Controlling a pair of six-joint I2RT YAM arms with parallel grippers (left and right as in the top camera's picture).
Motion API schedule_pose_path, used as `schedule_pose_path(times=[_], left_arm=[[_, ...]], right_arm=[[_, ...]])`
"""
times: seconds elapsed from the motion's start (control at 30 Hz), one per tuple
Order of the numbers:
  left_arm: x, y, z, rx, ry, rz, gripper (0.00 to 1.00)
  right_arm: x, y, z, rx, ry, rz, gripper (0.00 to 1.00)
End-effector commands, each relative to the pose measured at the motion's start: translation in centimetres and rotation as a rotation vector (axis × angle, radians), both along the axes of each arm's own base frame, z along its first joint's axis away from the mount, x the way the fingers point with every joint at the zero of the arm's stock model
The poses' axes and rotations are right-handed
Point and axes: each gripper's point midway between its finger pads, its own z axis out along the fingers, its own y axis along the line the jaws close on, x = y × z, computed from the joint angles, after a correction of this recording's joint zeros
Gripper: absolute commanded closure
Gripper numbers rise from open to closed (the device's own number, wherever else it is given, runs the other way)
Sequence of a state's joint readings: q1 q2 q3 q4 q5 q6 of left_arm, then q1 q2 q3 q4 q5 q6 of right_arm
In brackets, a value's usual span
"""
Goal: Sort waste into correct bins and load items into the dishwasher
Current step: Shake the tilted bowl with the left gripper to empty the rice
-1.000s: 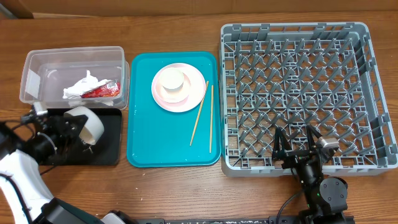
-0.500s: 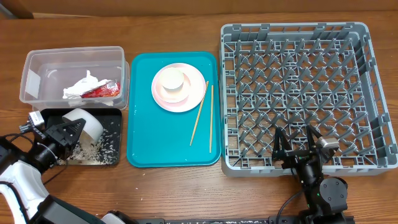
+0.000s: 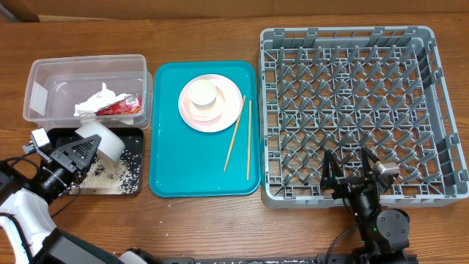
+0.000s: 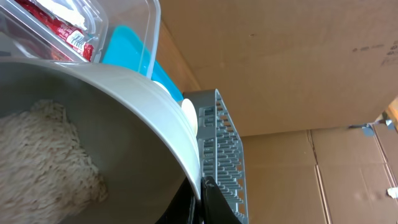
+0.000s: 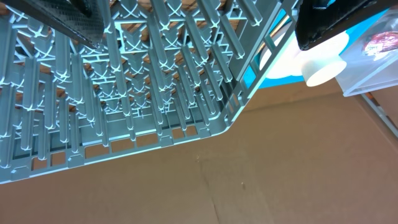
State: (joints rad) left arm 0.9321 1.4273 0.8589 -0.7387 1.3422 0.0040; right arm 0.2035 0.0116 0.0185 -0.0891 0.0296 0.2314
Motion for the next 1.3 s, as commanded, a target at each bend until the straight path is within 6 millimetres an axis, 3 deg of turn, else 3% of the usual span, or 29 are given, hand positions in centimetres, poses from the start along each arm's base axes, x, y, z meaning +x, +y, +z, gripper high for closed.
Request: schedule_pose_path(times=[0.0,0.37,0.67,1.27], left_arm=[[-0.1,-0.1,0.5,-0.011,-0.045,-0.012,0.96],[-0.2,0.0,1.7,-0.058,-0.095,-0.013,0.96],[-1.6,3.2,3.8,-0.091,-0.214,0.073,0.96],[-1.6,2.7,3.7,-0.09,-0.211,0.068,0.96]], right_arm=[[0.0,-0.1,-0.1,-0.002,-0.006,-0.002,0.0],[0.0,-0.1,-0.1,-0.002,-0.006,-0.003,0.0],[0.0,-0.1,-0.1,-0.002,-0.006,-0.003,0.0],[0.0,-0.1,-0.1,-0.002,-0.006,-0.003,0.0]])
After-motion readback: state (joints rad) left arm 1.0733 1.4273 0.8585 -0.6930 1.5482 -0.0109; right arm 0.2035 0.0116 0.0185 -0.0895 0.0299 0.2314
